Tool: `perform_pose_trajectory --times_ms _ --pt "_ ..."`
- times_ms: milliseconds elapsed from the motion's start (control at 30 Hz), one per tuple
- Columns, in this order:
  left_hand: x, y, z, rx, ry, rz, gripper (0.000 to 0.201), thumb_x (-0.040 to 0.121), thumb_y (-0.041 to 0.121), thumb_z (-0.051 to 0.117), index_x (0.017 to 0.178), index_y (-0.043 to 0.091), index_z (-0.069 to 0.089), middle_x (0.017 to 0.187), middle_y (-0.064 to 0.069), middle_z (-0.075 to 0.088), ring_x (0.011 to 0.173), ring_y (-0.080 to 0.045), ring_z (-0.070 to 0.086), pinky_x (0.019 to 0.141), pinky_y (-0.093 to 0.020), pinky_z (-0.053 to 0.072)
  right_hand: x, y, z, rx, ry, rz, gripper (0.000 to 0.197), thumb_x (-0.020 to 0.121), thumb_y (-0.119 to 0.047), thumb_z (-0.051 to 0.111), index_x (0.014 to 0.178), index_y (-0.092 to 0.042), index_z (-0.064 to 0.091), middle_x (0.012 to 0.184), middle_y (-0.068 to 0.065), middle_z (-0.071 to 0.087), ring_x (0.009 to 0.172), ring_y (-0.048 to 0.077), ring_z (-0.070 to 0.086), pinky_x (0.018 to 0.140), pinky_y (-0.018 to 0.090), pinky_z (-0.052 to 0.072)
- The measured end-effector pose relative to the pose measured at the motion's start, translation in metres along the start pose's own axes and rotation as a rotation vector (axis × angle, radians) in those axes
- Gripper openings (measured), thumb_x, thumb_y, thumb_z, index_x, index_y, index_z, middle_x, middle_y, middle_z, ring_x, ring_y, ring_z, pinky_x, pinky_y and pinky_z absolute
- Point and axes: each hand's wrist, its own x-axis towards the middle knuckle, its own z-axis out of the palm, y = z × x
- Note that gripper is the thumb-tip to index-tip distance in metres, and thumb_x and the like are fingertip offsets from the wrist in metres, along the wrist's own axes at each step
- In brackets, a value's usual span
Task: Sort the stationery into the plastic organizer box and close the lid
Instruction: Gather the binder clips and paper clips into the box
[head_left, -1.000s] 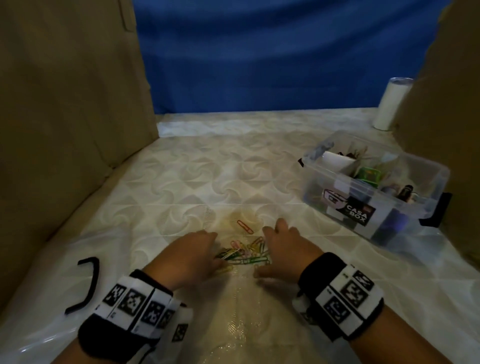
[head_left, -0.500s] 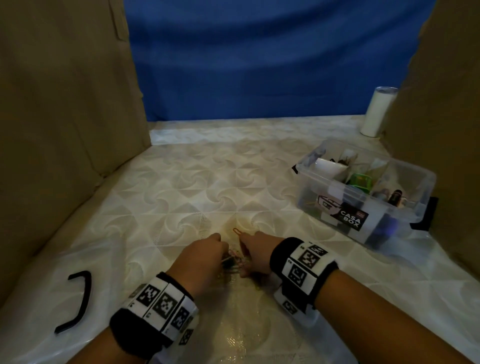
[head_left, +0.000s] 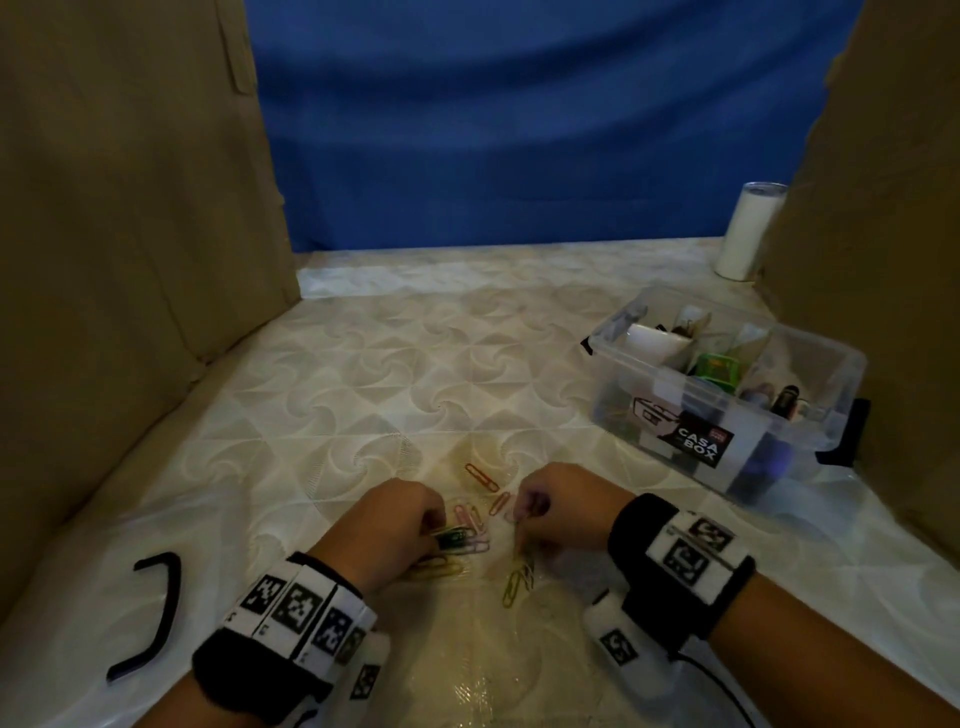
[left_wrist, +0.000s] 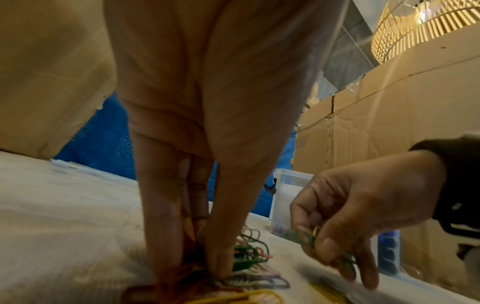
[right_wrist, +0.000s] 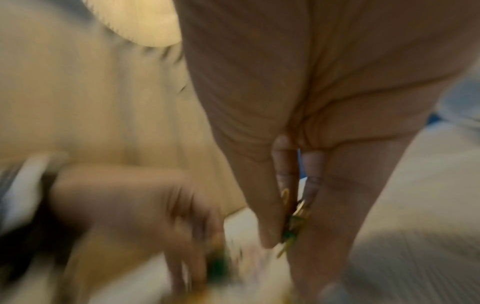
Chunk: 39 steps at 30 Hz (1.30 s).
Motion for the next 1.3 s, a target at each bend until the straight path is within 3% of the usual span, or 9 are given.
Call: perform_pose_trajectory --times_ms 100,200,300,467,633,767,900,1100,1300 --pt "-0.004 -0.005 -0.001 -0.064 0.006 0.004 0.013 0.08 0.026 0.07 0.094 0.027 0.07 0.087 0.013 0.06 0.081 -0.005 0.057 0.065 -0.013 0.039 -0.011 0.004 -0.038 0.262 0.127 0.033 0.004 0.085 -0.009 0.068 0.081 -0.011 0.066 0.071 0.004 0.066 0.056 0.009 0.062 0.056 0.015 0.053" --pt "-0.008 -0.009 -0.004 -0.116 0.019 -0.004 0.012 0.08 0.028 0.071 0.088 0.034 0.067 0.086 0.017 0.061 0.078 0.002 0.056 0.062 -0.009 0.037 -0.015 0.006 -0.094 0.238 0.461 0.048 0.008 0.086 -0.008 0.066 0.078 -0.008 0.066 0.065 0.004 0.065 0.053 0.008 0.062 0.053 0.013 0.052" --pt "-0.012 -0.011 -0.007 -0.14 0.035 -0.012 0.014 0.08 0.027 0.071 0.086 0.037 0.063 0.081 0.021 0.058 0.073 0.006 0.054 0.061 -0.008 0.037 -0.004 0.012 -0.143 0.112 0.721 0.193 0.003 0.085 -0.009 0.065 0.081 -0.009 0.066 0.08 0.01 0.069 0.073 0.022 0.068 0.076 0.032 0.058" --pt "-0.015 -0.006 -0.007 -0.138 0.041 -0.008 0.009 0.082 0.028 0.069 0.088 0.034 0.067 0.077 0.021 0.058 0.068 0.007 0.054 0.056 -0.007 0.038 0.031 0.01 -0.169 -0.256 0.509 0.523 0.042 0.081 -0.026 0.071 0.11 0.003 0.061 0.109 0.018 0.064 0.1 0.032 0.062 0.085 0.037 0.052" --pt "-0.016 -0.005 -0.009 -0.155 0.055 -0.007 0.011 0.083 0.029 0.068 0.093 0.032 0.069 0.076 0.022 0.058 0.069 0.008 0.054 0.058 -0.007 0.039 0.039 0.012 -0.164 -0.333 0.308 0.518 0.045 0.092 -0.033 0.055 0.128 -0.006 0.057 0.135 0.012 0.054 0.124 0.031 0.051 0.107 0.038 0.039" --pt "-0.016 -0.003 -0.015 -0.176 0.126 0.05 0.013 0.084 0.025 0.066 0.094 0.034 0.068 0.087 0.019 0.063 0.078 0.005 0.057 0.071 -0.011 0.046 -0.005 0.032 -0.158 -0.002 0.608 0.338 0.025 0.091 -0.012 0.056 0.114 -0.015 0.067 0.123 0.007 0.063 0.111 0.026 0.058 0.092 0.031 0.044" --pt "-0.01 0.01 -0.025 -0.252 0.288 0.126 0.013 0.082 0.026 0.071 0.089 0.036 0.067 0.088 0.013 0.066 0.081 0.001 0.061 0.074 -0.02 0.052 -0.062 0.069 -0.121 -0.08 0.953 0.349 0.028 0.093 -0.022 0.049 0.117 -0.012 0.062 0.12 0.015 0.062 0.111 0.032 0.056 0.096 0.044 0.046" --pt "0.047 0.072 -0.047 -0.226 0.438 0.352 0.012 0.084 0.02 0.07 0.095 0.02 0.07 0.088 0.004 0.065 0.079 -0.01 0.063 0.072 -0.033 0.055 -0.078 0.116 -0.09 -0.188 0.852 0.571 0.072 0.092 -0.058 0.027 0.143 -0.007 0.033 0.154 0.016 0.026 0.144 0.036 0.016 0.117 0.05 0.017" --pt "0.139 0.147 -0.073 -0.078 0.506 0.476 0.014 0.086 0.02 0.062 0.099 0.019 0.069 0.094 -0.002 0.063 0.086 -0.022 0.062 0.075 -0.034 0.05 -0.075 0.122 -0.085 -0.218 0.889 0.539 0.073 0.093 -0.057 0.024 0.145 -0.007 0.031 0.157 0.013 0.022 0.147 0.036 0.005 0.119 0.048 0.008"
